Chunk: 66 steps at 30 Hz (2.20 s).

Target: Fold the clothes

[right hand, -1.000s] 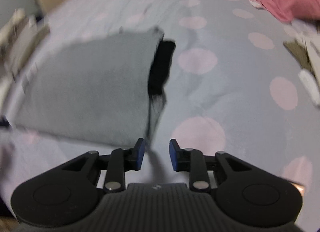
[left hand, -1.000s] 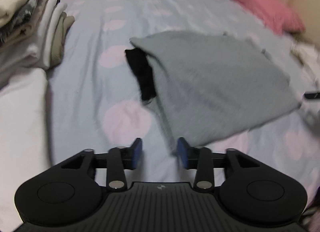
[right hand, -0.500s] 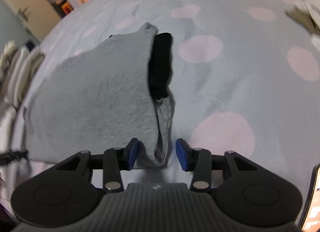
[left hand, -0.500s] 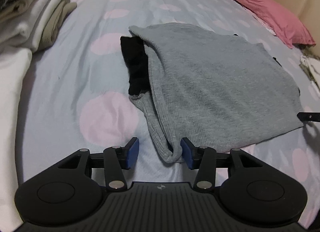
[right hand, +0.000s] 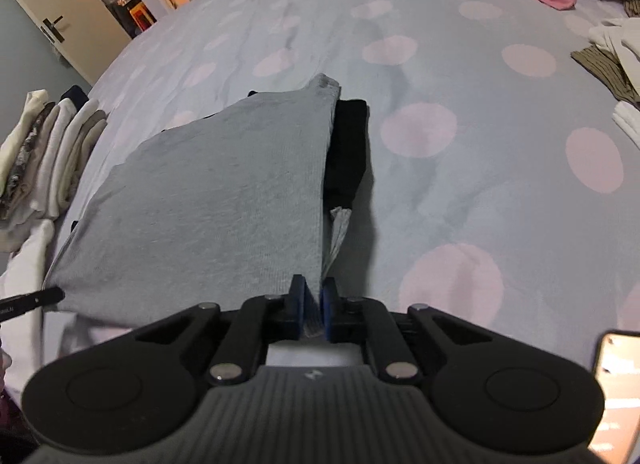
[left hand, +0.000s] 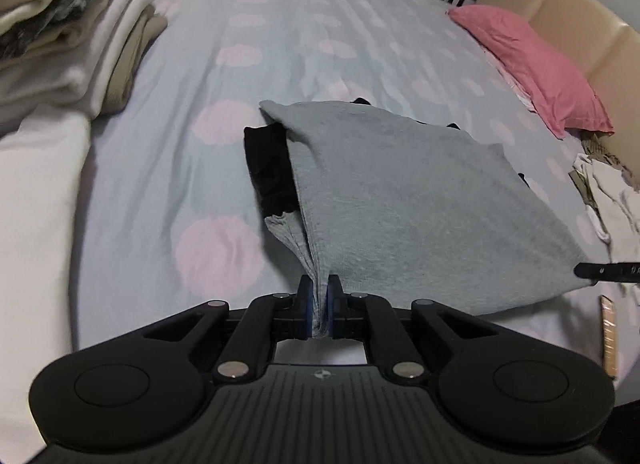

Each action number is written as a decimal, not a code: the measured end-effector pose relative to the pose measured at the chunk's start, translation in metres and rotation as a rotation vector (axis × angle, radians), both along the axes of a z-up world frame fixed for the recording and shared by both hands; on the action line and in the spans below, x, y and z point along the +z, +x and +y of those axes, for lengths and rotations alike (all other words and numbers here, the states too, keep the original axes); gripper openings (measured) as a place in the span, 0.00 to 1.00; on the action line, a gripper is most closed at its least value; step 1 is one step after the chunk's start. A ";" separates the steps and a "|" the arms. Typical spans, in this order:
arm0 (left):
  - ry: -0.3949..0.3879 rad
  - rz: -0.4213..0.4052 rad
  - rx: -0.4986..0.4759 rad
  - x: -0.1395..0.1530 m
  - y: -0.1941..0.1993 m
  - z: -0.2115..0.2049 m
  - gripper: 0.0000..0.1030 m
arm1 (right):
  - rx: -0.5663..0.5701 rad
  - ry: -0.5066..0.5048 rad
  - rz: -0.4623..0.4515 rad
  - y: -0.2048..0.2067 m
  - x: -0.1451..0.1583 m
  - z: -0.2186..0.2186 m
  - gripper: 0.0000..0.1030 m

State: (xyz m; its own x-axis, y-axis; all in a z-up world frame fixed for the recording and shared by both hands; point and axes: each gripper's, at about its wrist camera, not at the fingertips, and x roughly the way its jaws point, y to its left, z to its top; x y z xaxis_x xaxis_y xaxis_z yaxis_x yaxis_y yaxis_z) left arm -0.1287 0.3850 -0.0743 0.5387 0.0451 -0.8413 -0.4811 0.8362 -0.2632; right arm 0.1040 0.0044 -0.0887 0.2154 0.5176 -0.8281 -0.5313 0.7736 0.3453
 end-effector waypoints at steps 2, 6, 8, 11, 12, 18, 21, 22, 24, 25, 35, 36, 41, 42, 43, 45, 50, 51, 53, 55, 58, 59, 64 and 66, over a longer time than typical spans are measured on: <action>-0.057 0.038 0.008 -0.002 -0.013 -0.003 0.04 | 0.024 -0.031 0.005 -0.008 0.007 -0.005 0.09; -0.109 0.107 -0.012 -0.008 -0.040 -0.017 0.04 | 0.062 -0.076 0.031 -0.033 0.008 -0.026 0.09; -0.121 0.139 -0.032 -0.011 -0.054 -0.027 0.04 | 0.085 -0.099 0.052 -0.047 0.004 -0.038 0.09; -0.124 0.172 -0.064 -0.022 -0.065 -0.040 0.04 | 0.115 -0.139 0.065 -0.067 -0.004 -0.052 0.09; -0.115 0.179 -0.068 -0.027 -0.064 -0.042 0.04 | 0.120 -0.148 0.062 -0.071 -0.008 -0.054 0.09; -0.067 0.254 -0.067 -0.036 -0.059 -0.042 0.10 | 0.158 -0.189 0.009 -0.076 -0.018 -0.049 0.20; -0.023 0.230 -0.046 -0.018 -0.064 -0.034 0.13 | 0.156 -0.207 -0.062 -0.074 -0.007 -0.051 0.30; -0.025 0.208 -0.031 -0.012 -0.063 -0.027 0.14 | 0.155 -0.213 -0.085 -0.074 -0.003 -0.052 0.30; -0.029 0.162 -0.001 -0.001 -0.062 -0.013 0.14 | 0.137 -0.200 -0.126 -0.069 0.005 -0.055 0.30; -0.020 0.156 0.017 0.002 -0.058 -0.008 0.14 | 0.122 -0.176 -0.132 -0.063 0.009 -0.055 0.30; 0.052 0.087 0.023 -0.003 0.007 0.031 0.14 | 0.140 -0.128 -0.185 -0.018 0.012 -0.003 0.30; 0.052 0.076 0.025 -0.007 0.014 0.034 0.14 | 0.147 -0.129 -0.192 -0.014 0.010 0.003 0.30; 0.034 0.042 0.032 -0.027 0.043 0.050 0.14 | 0.147 -0.112 -0.218 0.011 -0.003 0.029 0.30; 0.029 0.037 0.037 -0.032 0.045 0.053 0.14 | 0.144 -0.103 -0.218 0.018 -0.006 0.034 0.30; 0.021 0.031 0.044 -0.036 0.048 0.056 0.14 | 0.138 -0.094 -0.217 0.023 -0.009 0.037 0.30; 0.002 0.024 0.060 -0.046 0.053 0.062 0.14 | 0.124 -0.070 -0.211 0.035 -0.013 0.043 0.30; -0.022 -0.018 0.074 -0.062 0.060 0.069 0.14 | 0.090 -0.037 -0.162 0.061 -0.030 0.059 0.30; -0.018 -0.030 0.074 -0.063 0.061 0.069 0.14 | 0.082 -0.028 -0.154 0.065 -0.034 0.062 0.30; -0.009 -0.052 0.073 -0.064 0.062 0.068 0.14 | 0.074 -0.014 -0.138 0.069 -0.042 0.067 0.30; -0.003 -0.082 0.072 -0.060 0.063 0.067 0.07 | 0.067 -0.011 -0.136 0.070 -0.046 0.070 0.22; 0.026 -0.135 0.064 -0.049 0.063 0.063 0.04 | 0.048 -0.002 -0.161 0.069 -0.046 0.071 0.07; 0.046 -0.153 0.058 -0.044 0.063 0.061 0.03 | 0.038 0.005 -0.173 0.068 -0.043 0.070 0.05; 0.155 -0.080 0.039 -0.037 0.076 0.051 0.03 | 0.003 0.009 -0.198 0.070 -0.036 0.066 0.05; 0.155 -0.044 0.024 -0.044 0.079 0.049 0.06 | 0.007 -0.004 -0.189 0.071 -0.039 0.066 0.05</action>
State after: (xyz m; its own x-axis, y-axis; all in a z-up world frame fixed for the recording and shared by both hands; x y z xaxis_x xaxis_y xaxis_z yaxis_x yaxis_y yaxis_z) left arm -0.0498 0.4343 -0.1182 0.5722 0.1858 -0.7988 -0.4921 0.8570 -0.1532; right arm 0.1748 0.0708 -0.1277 0.3641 0.5161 -0.7753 -0.5916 0.7711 0.2355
